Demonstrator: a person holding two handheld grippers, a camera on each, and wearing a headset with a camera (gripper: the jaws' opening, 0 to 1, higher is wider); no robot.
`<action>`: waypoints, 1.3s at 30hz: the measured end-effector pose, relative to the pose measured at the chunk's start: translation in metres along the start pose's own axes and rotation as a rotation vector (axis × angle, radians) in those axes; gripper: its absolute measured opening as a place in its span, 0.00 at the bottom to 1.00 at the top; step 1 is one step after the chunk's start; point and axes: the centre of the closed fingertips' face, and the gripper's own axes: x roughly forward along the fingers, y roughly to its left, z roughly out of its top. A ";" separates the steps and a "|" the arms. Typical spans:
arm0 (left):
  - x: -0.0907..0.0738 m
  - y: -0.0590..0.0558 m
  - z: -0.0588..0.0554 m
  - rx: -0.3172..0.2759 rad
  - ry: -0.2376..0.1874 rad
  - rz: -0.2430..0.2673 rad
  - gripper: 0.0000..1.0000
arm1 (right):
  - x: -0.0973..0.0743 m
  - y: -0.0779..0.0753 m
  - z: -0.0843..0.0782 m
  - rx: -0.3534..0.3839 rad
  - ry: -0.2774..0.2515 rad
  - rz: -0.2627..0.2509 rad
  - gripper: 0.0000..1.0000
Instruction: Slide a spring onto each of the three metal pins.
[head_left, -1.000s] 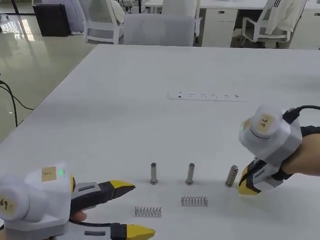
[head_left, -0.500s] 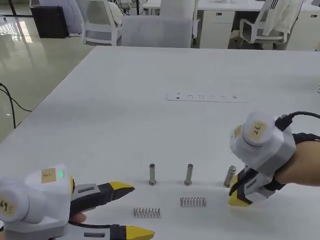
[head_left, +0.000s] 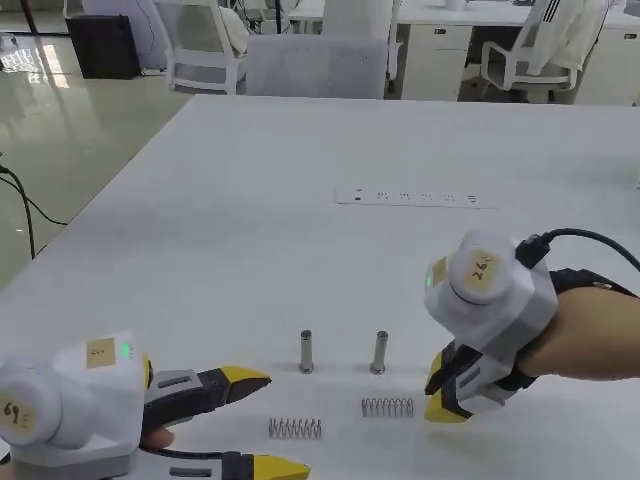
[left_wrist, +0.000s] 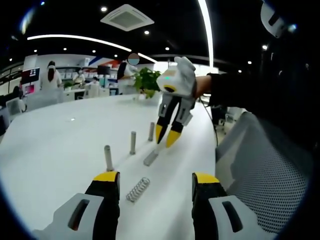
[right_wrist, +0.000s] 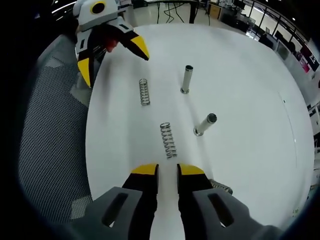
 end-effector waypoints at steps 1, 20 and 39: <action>0.000 0.000 0.000 0.000 0.001 0.000 0.53 | 0.002 0.000 0.001 -0.005 0.000 0.001 0.12; 0.001 0.000 -0.001 0.003 0.011 -0.005 0.52 | 0.022 -0.005 0.008 -0.073 0.054 0.026 0.11; 0.006 -0.003 0.002 0.029 0.029 -0.032 0.51 | 0.015 -0.001 0.012 -0.109 0.046 0.026 0.08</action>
